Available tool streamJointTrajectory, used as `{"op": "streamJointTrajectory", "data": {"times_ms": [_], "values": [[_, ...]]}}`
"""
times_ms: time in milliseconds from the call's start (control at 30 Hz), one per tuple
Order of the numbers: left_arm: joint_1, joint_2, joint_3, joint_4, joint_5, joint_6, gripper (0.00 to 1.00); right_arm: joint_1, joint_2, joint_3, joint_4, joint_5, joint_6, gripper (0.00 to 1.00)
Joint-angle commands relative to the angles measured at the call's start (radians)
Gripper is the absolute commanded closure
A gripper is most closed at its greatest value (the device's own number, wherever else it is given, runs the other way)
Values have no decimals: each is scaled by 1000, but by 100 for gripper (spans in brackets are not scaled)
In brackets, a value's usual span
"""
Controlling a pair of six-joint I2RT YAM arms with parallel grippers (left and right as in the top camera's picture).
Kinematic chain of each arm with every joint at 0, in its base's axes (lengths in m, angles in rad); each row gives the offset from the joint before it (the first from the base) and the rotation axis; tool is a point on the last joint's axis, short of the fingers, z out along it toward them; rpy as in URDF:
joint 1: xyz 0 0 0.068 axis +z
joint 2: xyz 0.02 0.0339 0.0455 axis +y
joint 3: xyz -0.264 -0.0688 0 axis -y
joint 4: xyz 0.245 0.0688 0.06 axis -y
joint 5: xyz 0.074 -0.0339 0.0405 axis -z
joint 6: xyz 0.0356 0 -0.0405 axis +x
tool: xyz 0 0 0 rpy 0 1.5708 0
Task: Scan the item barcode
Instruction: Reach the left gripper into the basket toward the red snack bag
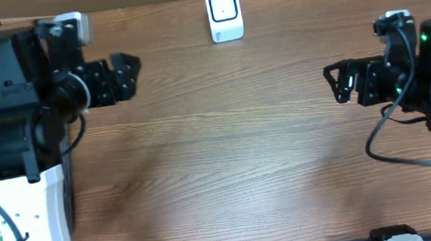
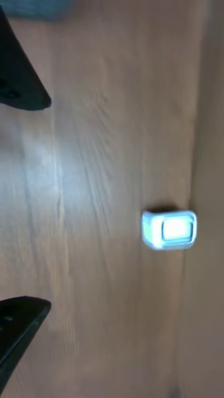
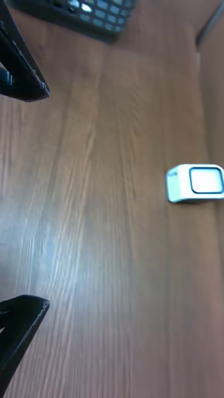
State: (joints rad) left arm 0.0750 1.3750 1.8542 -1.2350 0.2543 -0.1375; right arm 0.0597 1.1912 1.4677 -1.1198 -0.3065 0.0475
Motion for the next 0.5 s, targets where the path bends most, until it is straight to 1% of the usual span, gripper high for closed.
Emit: {"op": "streamJointTrajectory", "data": {"times_ms": [0, 67, 200, 267, 300, 333, 400, 467], "values": [[87, -12, 116, -66, -282, -214, 23, 3, 14, 26, 3, -55, -11, 0], [163, -12, 151, -131, -343, -283, 26, 3, 22, 26, 3, -55, -11, 0], [376, -5, 152, -248, -355, -373, 26, 3, 22, 26, 2, -55, -11, 0], [491, 14, 133, -303, -356, -425, 21, 3, 22, 26, 2, -55, -11, 0], [542, 24, 120, -321, -359, -448, 16, 3, 22, 26, 2, -55, -11, 0], [585, 34, 105, -335, -362, -468, 13, 3, 22, 26, 2, -55, -11, 0], [669, 56, 63, -344, -362, -479, 9, 3, 22, 26, 2, -55, -11, 0], [733, 73, 6, -332, -362, -483, 8, 3, 22, 26, 2, -55, -11, 0]]}}
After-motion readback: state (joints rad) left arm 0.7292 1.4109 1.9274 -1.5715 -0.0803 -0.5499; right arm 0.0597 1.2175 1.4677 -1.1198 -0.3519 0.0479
